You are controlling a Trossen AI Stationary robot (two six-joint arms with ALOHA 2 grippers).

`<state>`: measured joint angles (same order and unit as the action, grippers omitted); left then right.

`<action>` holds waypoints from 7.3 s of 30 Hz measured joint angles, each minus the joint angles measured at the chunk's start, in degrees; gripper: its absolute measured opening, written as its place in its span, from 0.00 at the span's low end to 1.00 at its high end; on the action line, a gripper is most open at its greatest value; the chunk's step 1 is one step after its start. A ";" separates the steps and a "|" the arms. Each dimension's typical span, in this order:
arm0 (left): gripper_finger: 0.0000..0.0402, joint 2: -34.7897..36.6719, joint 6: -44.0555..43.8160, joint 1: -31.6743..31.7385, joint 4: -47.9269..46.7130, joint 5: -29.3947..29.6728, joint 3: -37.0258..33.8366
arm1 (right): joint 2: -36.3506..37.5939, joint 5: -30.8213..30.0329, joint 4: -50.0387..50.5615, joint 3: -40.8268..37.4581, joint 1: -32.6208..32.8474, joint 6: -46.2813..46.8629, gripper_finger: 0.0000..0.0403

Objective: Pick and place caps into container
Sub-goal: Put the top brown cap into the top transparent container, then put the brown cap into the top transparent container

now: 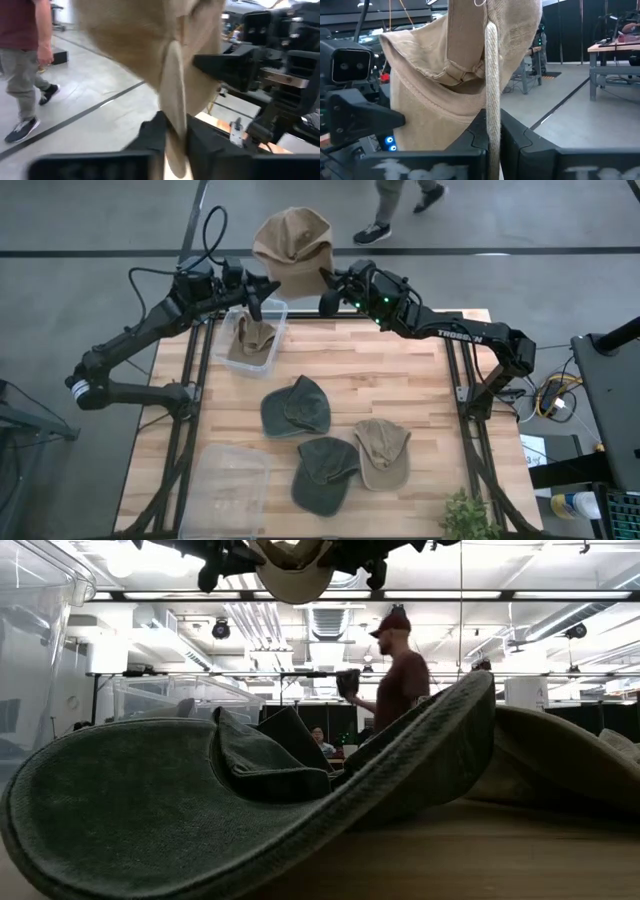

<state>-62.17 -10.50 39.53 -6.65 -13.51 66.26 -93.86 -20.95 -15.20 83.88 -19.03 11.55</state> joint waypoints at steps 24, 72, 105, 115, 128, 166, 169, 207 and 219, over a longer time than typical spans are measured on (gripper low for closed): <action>0.02 5.75 -2.04 0.11 -22.66 1.19 0.69 | 0.33 3.67 20.53 0.02 -0.33 -8.74 0.68; 0.02 -11.49 -6.50 4.85 -61.51 23.83 2.50 | 0.00 2.90 39.59 -0.68 2.29 -9.77 0.81; 0.34 -11.27 -1.58 4.84 -60.81 27.04 1.65 | -0.02 2.86 40.98 -2.20 2.29 -8.31 0.81; 0.34 -1.00 0.86 4.79 -46.53 22.92 3.09 | -0.07 2.88 44.23 -5.44 2.29 -3.82 0.81; 0.34 9.12 -0.32 1.74 -32.54 5.90 -0.54 | 0.66 10.91 64.54 -3.70 2.78 12.06 0.81; 0.34 15.76 1.31 0.39 -22.72 3.92 -8.50 | 0.87 26.14 87.62 -3.72 9.71 30.43 0.81; 0.34 15.88 1.34 0.37 -22.91 3.89 -8.50 | 0.87 26.12 87.68 -3.73 10.15 31.72 0.81; 0.34 23.90 -0.18 -0.21 -16.90 -5.56 -13.11 | 0.90 25.18 90.38 -7.29 42.47 78.85 0.81; 0.34 24.13 -1.60 -0.37 -17.03 -6.28 -13.31 | 0.90 21.98 77.01 -17.90 51.87 91.03 0.81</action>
<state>-38.04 -12.09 39.16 -23.68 -19.79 52.95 -92.97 1.03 61.81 65.97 32.84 102.58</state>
